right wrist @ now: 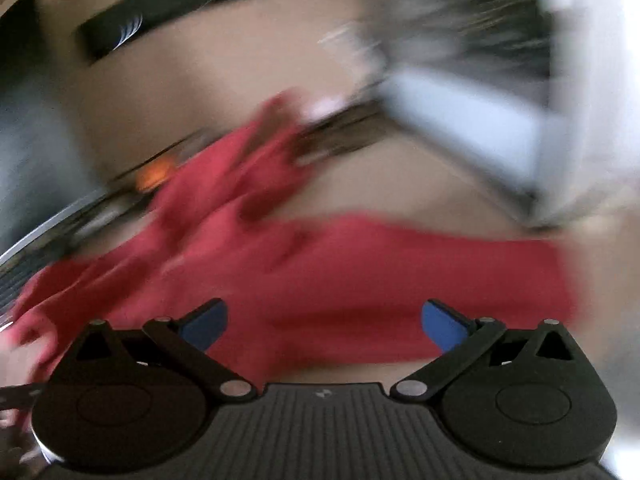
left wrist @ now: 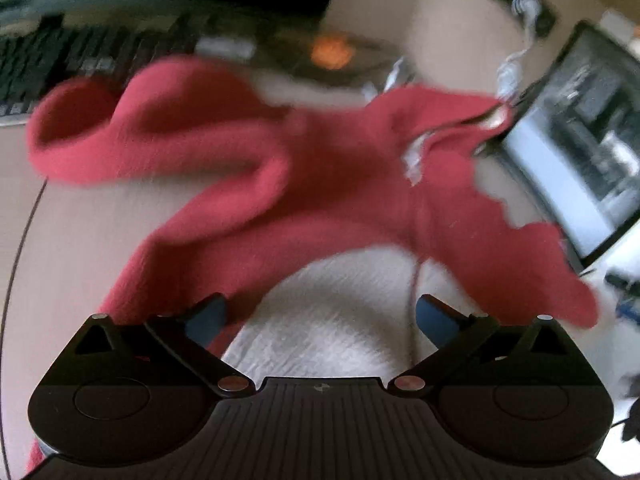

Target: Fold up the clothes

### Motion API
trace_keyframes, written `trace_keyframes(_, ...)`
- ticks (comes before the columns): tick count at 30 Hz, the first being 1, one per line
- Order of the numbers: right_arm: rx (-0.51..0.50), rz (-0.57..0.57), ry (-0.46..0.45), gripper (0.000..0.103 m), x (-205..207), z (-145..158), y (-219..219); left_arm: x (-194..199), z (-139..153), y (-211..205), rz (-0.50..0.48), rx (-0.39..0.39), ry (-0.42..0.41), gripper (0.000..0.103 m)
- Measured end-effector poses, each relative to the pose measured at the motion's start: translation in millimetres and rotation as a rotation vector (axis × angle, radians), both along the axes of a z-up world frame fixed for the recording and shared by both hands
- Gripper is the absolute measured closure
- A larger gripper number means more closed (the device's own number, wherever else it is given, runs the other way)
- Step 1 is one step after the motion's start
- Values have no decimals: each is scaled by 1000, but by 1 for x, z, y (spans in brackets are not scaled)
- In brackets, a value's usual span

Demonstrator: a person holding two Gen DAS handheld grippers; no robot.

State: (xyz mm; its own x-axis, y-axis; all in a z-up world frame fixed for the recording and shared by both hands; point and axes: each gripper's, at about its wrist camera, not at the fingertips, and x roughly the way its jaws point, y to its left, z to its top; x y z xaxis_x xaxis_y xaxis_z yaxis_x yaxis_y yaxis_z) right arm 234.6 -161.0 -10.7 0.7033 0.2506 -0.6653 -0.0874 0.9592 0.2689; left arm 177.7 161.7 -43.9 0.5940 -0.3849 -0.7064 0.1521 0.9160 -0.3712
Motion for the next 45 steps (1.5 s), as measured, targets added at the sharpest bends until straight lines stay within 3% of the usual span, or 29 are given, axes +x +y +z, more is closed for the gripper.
trace_keyframes(2,47,77,65,0,28,-19,28,-4,-3,-3,14,9,-15,0)
trace_keyframes(4,21,134,142,0,54,-40,52,-8,-3,-7,36,21,-20,0)
trace_keyframes(6,-121,199,123,0,78,-47,73,-9,-1,-9,82,7,-5,0)
trace_keyframes(9,-233,300,137,0,118,-54,81,-13,0,-17,162,-49,31,0)
trace_keyframes(15,-298,402,48,0,187,-59,71,-29,-1,-67,188,-189,103,0)
trace_keyframes(18,-289,457,61,0,189,-57,67,-33,-2,-101,127,-200,100,0)
trace_keyframes(20,-282,492,80,0,187,-56,63,-32,0,-116,103,-137,77,0)
trace_keyframes(24,-268,560,117,0,184,-52,55,-12,15,-98,128,-154,32,0)
trace_keyframes(27,-244,542,56,0,153,-34,30,4,29,-79,156,-177,-11,0)
trace_keyframes(30,-280,478,-40,0,98,-18,1,32,36,-55,180,-133,-33,0)
trace_keyframes(34,-294,362,-99,0,20,-6,-26,73,12,-15,198,-78,71,0)
trace_keyframes(37,-227,232,-67,0,-29,-7,-58,82,12,12,294,51,33,0)
trace_keyframes(39,-238,170,-26,0,-55,-15,-71,79,23,25,348,130,-2,0)
trace_keyframes(42,-278,172,-26,0,-99,-25,-80,57,46,27,257,76,-46,0)
trace_keyframes(45,-292,246,-45,0,-128,-31,-71,18,65,-8,23,97,-104,0)
